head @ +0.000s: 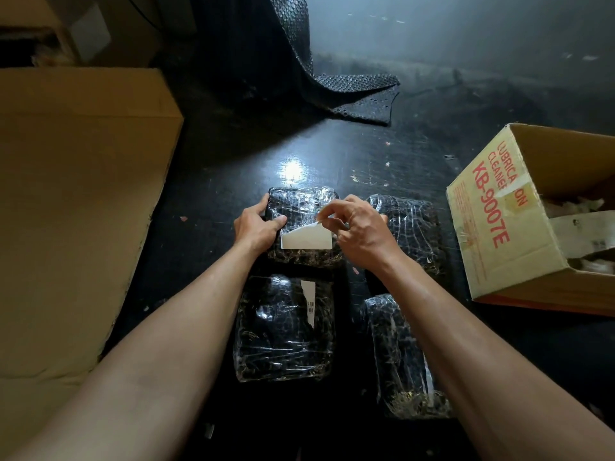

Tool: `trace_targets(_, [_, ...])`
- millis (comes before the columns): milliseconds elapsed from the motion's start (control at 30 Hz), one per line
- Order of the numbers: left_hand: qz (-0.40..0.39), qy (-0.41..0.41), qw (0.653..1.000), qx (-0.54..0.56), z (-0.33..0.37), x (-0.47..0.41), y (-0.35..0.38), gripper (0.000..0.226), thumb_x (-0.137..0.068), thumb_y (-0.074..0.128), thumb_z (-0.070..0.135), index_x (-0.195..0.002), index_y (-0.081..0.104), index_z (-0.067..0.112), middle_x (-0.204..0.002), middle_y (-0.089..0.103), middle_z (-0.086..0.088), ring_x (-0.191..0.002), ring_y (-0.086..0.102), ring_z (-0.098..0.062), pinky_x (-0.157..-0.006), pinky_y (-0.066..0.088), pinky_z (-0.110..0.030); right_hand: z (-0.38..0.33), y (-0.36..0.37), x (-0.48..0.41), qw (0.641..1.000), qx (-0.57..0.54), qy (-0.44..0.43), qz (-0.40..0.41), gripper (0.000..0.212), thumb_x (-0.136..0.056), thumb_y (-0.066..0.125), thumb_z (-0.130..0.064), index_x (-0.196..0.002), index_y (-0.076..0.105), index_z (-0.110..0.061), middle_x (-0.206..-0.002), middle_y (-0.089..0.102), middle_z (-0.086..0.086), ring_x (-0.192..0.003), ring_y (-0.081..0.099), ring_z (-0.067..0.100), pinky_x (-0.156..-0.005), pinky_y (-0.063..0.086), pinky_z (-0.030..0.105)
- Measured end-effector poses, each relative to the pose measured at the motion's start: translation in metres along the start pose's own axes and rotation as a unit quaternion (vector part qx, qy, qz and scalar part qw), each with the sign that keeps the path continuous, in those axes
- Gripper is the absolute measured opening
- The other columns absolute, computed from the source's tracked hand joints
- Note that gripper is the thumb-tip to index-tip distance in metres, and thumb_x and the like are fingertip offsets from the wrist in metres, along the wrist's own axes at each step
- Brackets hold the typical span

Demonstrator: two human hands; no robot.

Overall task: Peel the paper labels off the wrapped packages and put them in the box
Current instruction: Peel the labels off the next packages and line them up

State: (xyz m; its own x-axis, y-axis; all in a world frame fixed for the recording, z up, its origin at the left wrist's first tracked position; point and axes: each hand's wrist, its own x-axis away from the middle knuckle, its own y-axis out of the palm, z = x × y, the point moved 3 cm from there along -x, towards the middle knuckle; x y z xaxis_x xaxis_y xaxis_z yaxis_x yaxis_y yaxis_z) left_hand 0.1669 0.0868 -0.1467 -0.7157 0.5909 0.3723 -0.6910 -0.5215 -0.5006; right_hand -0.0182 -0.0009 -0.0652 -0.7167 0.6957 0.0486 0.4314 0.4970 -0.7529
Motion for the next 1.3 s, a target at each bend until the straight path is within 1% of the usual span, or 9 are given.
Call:
trace_targets(333, [0.004, -0.008, 1.0, 0.014, -0.001, -0.001, 0.002, 0.07, -0.087, 0.077, 0.039, -0.149, 0.047, 0.035, -0.143, 0.059, -0.003, -0.134, 0.051, -0.023, -0.116, 0.037, -0.032, -0.006, -0.011, 0.011, 1.0, -0.018, -0.004, -0.008, 0.028, -0.094, 0.067, -0.021, -0.092, 0.063, -0.049, -0.09, 0.056, -0.017, -0.097, 0.057, 0.014, -0.097, 0.044, 0.064])
trace_targets(467, [0.004, -0.014, 1.0, 0.011, 0.0, -0.003, 0.003, 0.07, -0.087, 0.077, 0.038, -0.15, 0.047, 0.034, -0.144, 0.058, -0.004, -0.136, 0.05, -0.024, -0.117, 0.035, -0.032, -0.008, -0.014, 0.016, 0.999, -0.033, -0.002, -0.015, 0.026, -0.095, 0.066, -0.016, -0.089, 0.069, -0.041, -0.094, 0.058, -0.013, -0.097, 0.058, 0.013, -0.095, 0.051, 0.051])
trace_targets(567, [0.007, -0.014, 1.0, 0.01, 0.0, -0.004, 0.004, 0.071, -0.087, 0.078, 0.036, -0.15, 0.047, 0.032, -0.144, 0.058, -0.003, -0.137, 0.049, -0.024, -0.118, 0.035, -0.033, -0.01, -0.017, 0.019, 0.999, -0.034, 0.005, -0.007, 0.037, -0.093, 0.068, -0.017, -0.079, 0.063, -0.051, -0.094, 0.059, -0.018, -0.095, 0.06, 0.007, -0.098, 0.047, 0.054])
trace_targets(867, [0.018, -0.016, 1.0, 0.005, -0.001, -0.009, 0.007, 0.071, -0.085, 0.079, 0.037, -0.149, 0.048, 0.032, -0.139, 0.062, -0.002, -0.133, 0.052, -0.021, -0.115, 0.036, -0.028, -0.017, -0.025, 0.027, 1.0, -0.013, -0.009, -0.022, 0.031, -0.092, 0.068, -0.017, -0.085, 0.066, -0.048, -0.094, 0.061, -0.016, -0.094, 0.06, 0.007, -0.096, 0.049, 0.05])
trace_targets(933, [0.019, -0.017, 1.0, 0.007, -0.001, -0.009, 0.007, 0.071, -0.086, 0.079, 0.037, -0.149, 0.048, 0.033, -0.138, 0.062, -0.002, -0.132, 0.052, -0.021, -0.114, 0.037, -0.027, -0.019, -0.028, 0.029, 0.999, -0.016, -0.013, -0.028, 0.033, -0.092, 0.067, -0.014, -0.085, 0.066, -0.047, -0.093, 0.061, -0.016, -0.089, 0.059, 0.0, -0.094, 0.051, 0.035])
trace_targets(1000, [0.021, -0.018, 1.0, 0.01, -0.001, -0.008, 0.007, 0.07, -0.086, 0.079, 0.036, -0.149, 0.048, 0.033, -0.138, 0.062, -0.002, -0.132, 0.053, -0.02, -0.114, 0.036, -0.026, -0.024, -0.033, 0.032, 0.999, -0.024, -0.015, -0.043, 0.029, -0.093, 0.066, -0.009, -0.09, 0.068, -0.038, -0.096, 0.061, -0.014, -0.085, 0.057, -0.005, -0.079, 0.048, 0.009])
trace_targets(1033, [0.02, -0.017, 1.0, 0.009, -0.001, -0.008, 0.007, 0.07, -0.086, 0.078, 0.035, -0.149, 0.048, 0.032, -0.137, 0.063, -0.002, -0.132, 0.053, -0.019, -0.114, 0.036, -0.026, -0.026, -0.036, 0.033, 0.999, -0.021, -0.015, -0.047, 0.026, -0.093, 0.066, -0.009, -0.091, 0.069, -0.035, -0.097, 0.062, -0.011, -0.085, 0.057, -0.005, -0.074, 0.045, 0.004])
trace_targets(1167, [0.019, -0.011, 1.0, 0.01, -0.001, -0.008, 0.006, 0.07, -0.087, 0.078, 0.035, -0.149, 0.048, 0.031, -0.137, 0.063, -0.002, -0.133, 0.052, -0.02, -0.116, 0.035, -0.027, -0.026, -0.041, 0.036, 0.999, -0.018, -0.011, -0.044, 0.017, -0.094, 0.067, -0.012, -0.095, 0.072, -0.029, -0.102, 0.065, -0.004, -0.092, 0.062, 0.007, -0.079, 0.05, 0.017])
trace_targets(1300, [0.019, -0.012, 1.0, 0.012, -0.001, -0.009, 0.006, 0.07, -0.087, 0.078, 0.034, -0.149, 0.048, 0.031, -0.138, 0.062, -0.003, -0.133, 0.051, -0.02, -0.115, 0.034, -0.025, -0.027, -0.044, 0.039, 0.999, -0.017, -0.012, -0.037, 0.019, -0.094, 0.066, -0.01, -0.096, 0.072, -0.028, -0.102, 0.067, -0.006, -0.093, 0.062, 0.007, -0.08, 0.051, 0.019])
